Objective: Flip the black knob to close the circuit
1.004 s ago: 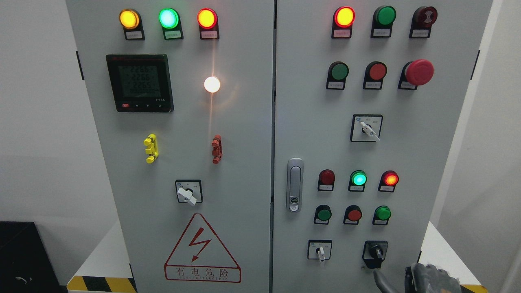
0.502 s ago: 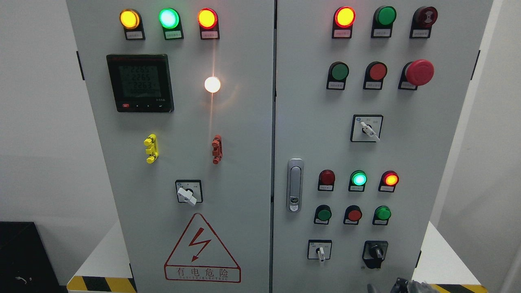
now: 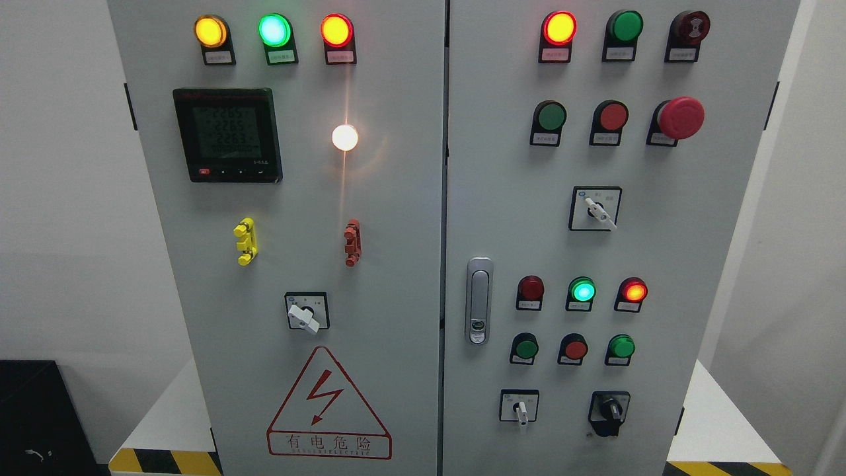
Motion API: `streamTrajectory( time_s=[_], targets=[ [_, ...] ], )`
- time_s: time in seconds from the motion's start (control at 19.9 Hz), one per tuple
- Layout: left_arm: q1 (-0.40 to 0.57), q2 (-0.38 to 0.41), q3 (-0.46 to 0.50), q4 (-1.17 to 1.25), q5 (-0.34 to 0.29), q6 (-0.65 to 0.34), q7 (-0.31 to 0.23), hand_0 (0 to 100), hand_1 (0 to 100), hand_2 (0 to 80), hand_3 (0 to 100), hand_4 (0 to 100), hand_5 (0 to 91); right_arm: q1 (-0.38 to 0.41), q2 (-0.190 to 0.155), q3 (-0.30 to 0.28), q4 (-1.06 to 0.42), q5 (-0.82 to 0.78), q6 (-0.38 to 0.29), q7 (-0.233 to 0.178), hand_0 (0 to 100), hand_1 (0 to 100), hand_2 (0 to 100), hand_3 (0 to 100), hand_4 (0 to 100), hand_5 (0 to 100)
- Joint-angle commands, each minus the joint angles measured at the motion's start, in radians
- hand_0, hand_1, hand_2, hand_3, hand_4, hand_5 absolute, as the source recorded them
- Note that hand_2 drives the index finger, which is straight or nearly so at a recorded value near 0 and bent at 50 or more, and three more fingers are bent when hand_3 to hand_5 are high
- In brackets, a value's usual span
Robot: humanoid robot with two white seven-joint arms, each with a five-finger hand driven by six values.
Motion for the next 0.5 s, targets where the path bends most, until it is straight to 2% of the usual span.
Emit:
streamTrajectory(
  time_s=[0.0, 0.2, 0.45],
  targets=[
    [0.006, 0.000, 0.000, 0.000, 0.000, 0.000, 0.000, 12, 56, 0.0, 0, 0, 0.0, 0.049, -0.004, 0.088, -0.078, -0.201, -0.004, 0.007, 0, 0, 0, 6, 1, 0],
    [0.006, 0.000, 0.000, 0.000, 0.000, 0.000, 0.000, 12, 56, 0.0, 0, 0, 0.0, 0.053, -0.004, 0.087, -0.078, -0.223, -0.003, 0.007, 0, 0, 0, 0, 0, 0],
    [0.006, 0.000, 0.000, 0.000, 0.000, 0.000, 0.000, 12, 56, 0.0, 0, 0, 0.0, 0.059, -0.004, 0.087, -0.081, -0.224, -0.010, 0.009, 0, 0, 0, 0, 0, 0]
  ],
)
